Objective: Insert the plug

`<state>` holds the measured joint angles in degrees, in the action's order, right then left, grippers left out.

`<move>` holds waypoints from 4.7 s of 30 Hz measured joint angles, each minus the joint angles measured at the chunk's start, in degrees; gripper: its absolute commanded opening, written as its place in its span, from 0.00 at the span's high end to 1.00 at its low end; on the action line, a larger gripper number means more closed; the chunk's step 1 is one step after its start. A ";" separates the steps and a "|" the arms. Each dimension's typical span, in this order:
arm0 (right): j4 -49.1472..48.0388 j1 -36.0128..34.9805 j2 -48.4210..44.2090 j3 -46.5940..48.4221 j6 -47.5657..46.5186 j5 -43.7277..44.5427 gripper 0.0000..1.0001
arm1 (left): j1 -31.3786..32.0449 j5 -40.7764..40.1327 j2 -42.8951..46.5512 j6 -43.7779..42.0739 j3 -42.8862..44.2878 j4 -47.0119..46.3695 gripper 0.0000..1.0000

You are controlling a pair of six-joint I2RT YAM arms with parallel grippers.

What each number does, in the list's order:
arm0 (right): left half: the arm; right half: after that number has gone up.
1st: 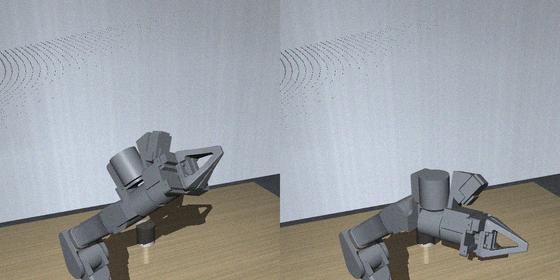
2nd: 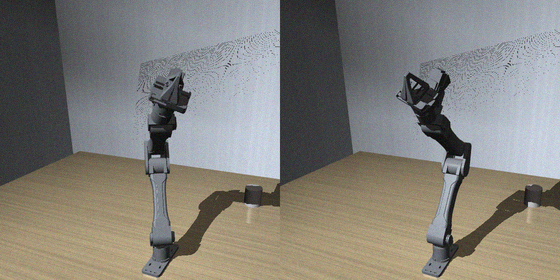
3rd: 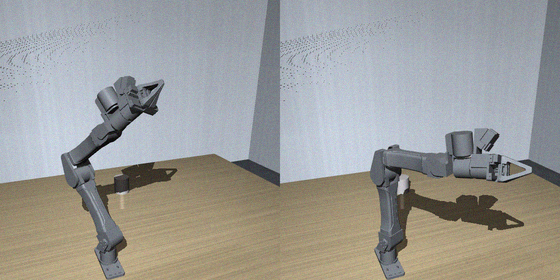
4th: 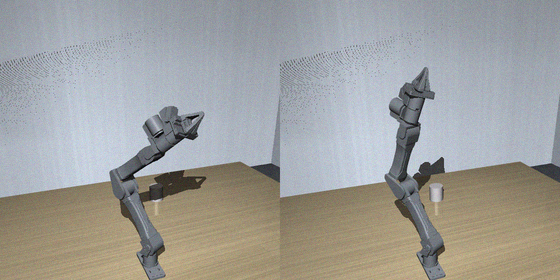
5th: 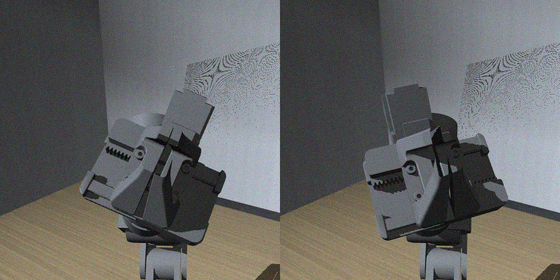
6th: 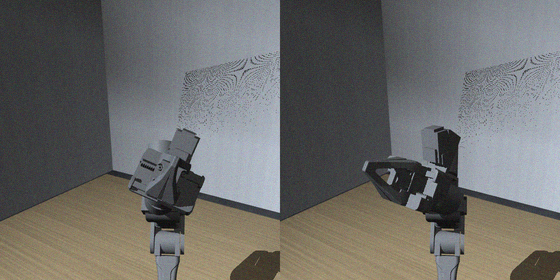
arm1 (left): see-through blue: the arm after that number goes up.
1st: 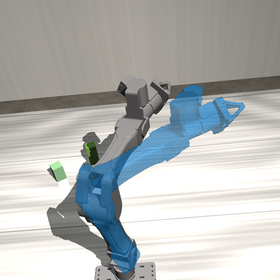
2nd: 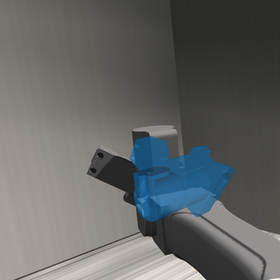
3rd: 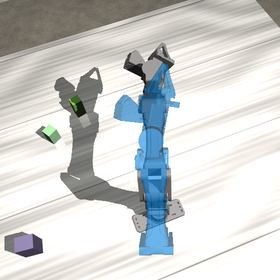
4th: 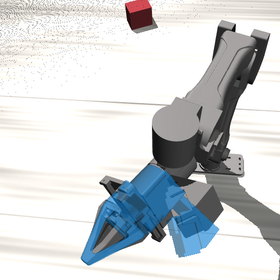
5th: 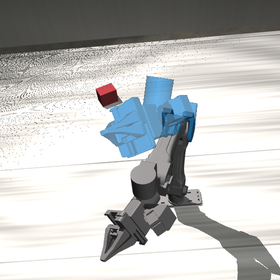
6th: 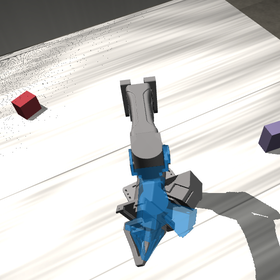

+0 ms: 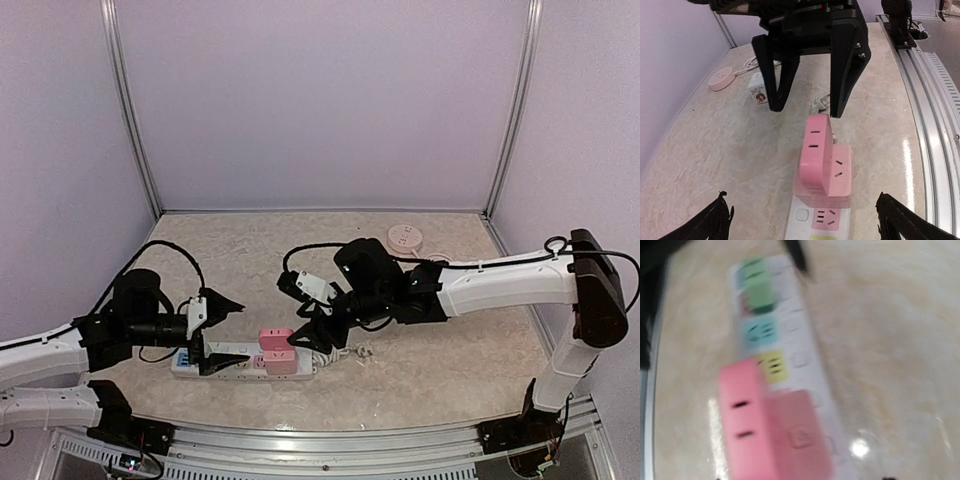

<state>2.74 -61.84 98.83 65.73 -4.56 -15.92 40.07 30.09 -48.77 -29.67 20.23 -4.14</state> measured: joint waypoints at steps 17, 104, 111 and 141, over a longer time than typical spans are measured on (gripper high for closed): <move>-4.63 -6.75 4.68 -14.99 47.71 10.64 0.94 | -30.29 -30.75 27.61 28.74 12.90 23.10 0.02; 29.44 32.13 28.68 30.84 22.32 17.66 0.93 | -32.65 -27.23 25.31 32.41 4.31 12.50 0.04; 27.04 20.90 29.97 32.26 28.63 10.97 0.87 | -32.65 -27.15 26.56 32.41 4.17 12.35 0.04; 30.91 16.57 41.68 59.93 27.58 13.62 0.00 | -32.65 -26.49 30.01 32.17 2.14 11.91 0.04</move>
<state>33.65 -45.28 140.51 125.67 23.03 -2.31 7.42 3.60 -18.76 2.50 22.37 7.77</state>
